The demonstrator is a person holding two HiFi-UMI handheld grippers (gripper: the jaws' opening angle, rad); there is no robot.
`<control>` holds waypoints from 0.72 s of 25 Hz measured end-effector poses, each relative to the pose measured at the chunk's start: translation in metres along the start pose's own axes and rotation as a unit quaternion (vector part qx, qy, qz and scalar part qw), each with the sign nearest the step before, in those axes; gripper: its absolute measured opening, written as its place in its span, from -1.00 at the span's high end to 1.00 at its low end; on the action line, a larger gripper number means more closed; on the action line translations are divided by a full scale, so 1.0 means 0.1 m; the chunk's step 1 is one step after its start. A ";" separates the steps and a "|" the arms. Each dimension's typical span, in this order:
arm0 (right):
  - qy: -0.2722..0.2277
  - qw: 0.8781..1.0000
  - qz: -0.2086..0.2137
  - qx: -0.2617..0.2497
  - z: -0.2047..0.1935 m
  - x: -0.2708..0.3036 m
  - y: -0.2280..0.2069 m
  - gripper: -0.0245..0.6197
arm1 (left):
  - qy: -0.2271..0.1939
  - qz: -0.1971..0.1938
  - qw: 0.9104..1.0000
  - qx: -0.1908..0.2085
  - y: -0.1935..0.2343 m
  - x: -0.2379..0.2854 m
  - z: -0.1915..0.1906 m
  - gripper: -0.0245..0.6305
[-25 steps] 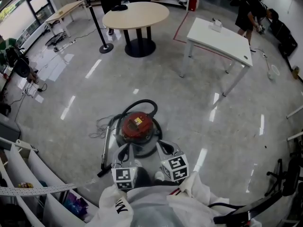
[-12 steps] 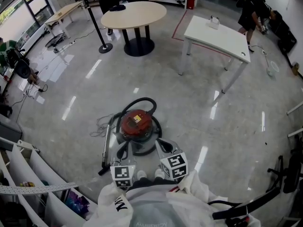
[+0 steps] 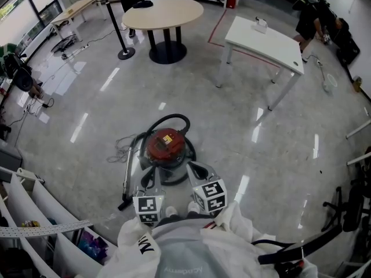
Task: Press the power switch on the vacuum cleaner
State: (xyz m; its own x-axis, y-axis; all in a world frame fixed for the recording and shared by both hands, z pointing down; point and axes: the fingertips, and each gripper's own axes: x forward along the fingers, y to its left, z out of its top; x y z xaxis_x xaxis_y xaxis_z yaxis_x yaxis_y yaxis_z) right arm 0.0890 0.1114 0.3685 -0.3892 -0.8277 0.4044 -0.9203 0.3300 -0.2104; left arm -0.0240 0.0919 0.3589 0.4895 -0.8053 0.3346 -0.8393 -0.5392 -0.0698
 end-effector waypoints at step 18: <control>0.023 1.000 -0.003 -0.007 -0.11 0.18 0.31 0.92 | 0.006 0.006 1.000 -0.020 0.33 -0.18 -0.21 0.93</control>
State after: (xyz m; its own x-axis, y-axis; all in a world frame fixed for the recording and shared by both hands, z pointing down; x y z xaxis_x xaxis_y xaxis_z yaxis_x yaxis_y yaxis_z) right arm 0.0528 0.1120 0.3794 -0.3849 -0.8079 0.4463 -0.9229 0.3314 -0.1960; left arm -0.0657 0.0936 0.3702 0.4757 -0.8089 0.3455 -0.8543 -0.5184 -0.0375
